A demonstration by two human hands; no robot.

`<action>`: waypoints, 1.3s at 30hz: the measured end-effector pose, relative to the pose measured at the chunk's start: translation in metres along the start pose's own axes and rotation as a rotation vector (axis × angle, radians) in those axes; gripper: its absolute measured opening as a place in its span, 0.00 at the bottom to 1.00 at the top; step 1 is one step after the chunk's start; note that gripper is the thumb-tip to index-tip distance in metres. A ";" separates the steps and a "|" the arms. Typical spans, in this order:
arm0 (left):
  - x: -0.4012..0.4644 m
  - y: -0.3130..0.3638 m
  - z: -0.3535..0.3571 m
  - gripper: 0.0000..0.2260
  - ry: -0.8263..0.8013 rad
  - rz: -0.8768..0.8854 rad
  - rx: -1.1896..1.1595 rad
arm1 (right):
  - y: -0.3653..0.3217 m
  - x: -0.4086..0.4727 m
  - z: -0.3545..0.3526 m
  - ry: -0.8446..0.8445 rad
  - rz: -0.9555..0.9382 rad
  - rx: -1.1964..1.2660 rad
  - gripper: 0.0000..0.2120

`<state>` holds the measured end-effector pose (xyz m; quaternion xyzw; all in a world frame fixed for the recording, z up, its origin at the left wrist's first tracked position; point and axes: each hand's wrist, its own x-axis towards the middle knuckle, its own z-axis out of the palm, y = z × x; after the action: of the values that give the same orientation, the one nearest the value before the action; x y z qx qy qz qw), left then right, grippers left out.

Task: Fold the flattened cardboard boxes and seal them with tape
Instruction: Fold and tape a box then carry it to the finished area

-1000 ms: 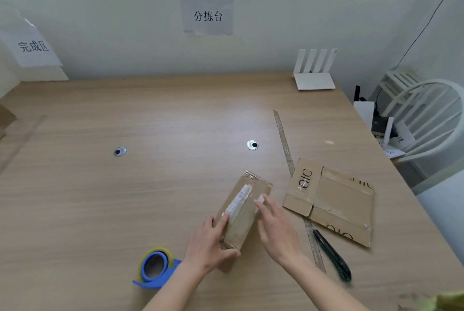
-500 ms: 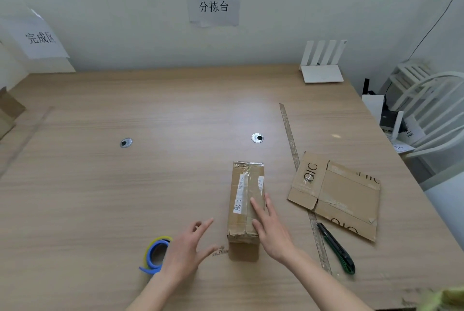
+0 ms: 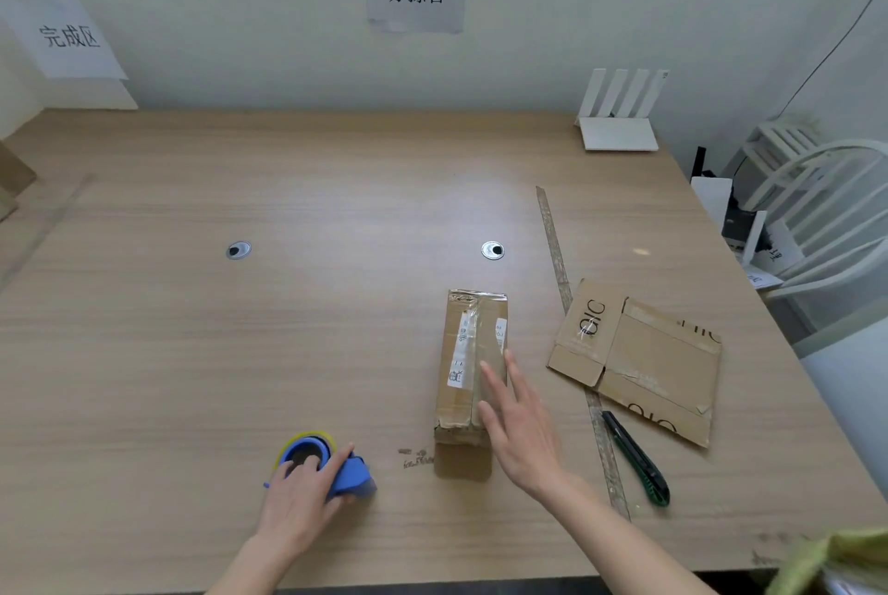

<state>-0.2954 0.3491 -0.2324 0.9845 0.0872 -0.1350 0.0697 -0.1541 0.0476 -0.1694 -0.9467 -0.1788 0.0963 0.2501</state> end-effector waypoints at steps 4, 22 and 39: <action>0.004 0.000 -0.025 0.28 0.071 0.041 -0.141 | -0.019 0.001 -0.009 -0.005 -0.051 -0.032 0.27; 0.027 0.051 -0.279 0.29 0.338 0.283 -0.240 | -0.152 0.047 -0.134 -0.035 -0.157 0.295 0.16; 0.012 0.076 -0.308 0.25 0.269 0.413 -0.052 | -0.142 0.009 -0.163 0.075 0.001 0.347 0.08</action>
<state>-0.1910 0.3263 0.0671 0.9885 -0.1037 0.0166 0.1090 -0.1428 0.0946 0.0418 -0.8923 -0.1495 0.0904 0.4162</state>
